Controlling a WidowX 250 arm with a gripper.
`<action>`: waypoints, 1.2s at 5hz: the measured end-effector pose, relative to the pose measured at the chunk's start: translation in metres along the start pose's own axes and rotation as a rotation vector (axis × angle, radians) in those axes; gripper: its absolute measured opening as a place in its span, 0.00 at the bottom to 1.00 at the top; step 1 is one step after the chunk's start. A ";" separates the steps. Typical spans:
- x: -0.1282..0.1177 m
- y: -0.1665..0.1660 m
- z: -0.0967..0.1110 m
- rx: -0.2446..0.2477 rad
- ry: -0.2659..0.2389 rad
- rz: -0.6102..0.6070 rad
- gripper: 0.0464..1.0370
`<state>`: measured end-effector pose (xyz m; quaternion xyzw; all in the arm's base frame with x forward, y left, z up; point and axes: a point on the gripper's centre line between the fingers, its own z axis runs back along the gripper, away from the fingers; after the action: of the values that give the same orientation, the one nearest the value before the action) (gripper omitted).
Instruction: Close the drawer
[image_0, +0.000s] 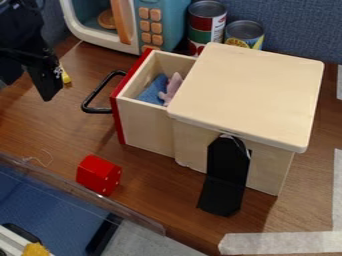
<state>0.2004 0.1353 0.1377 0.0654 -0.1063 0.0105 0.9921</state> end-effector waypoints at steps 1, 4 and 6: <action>-0.003 -0.002 -0.007 -0.021 0.025 -0.013 0.96; 0.037 0.068 -0.067 0.035 -0.110 -0.391 0.96; 0.050 0.060 -0.087 -0.009 -0.146 -0.875 0.96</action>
<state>0.2651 0.2066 0.0718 0.1005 -0.1383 -0.4157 0.8933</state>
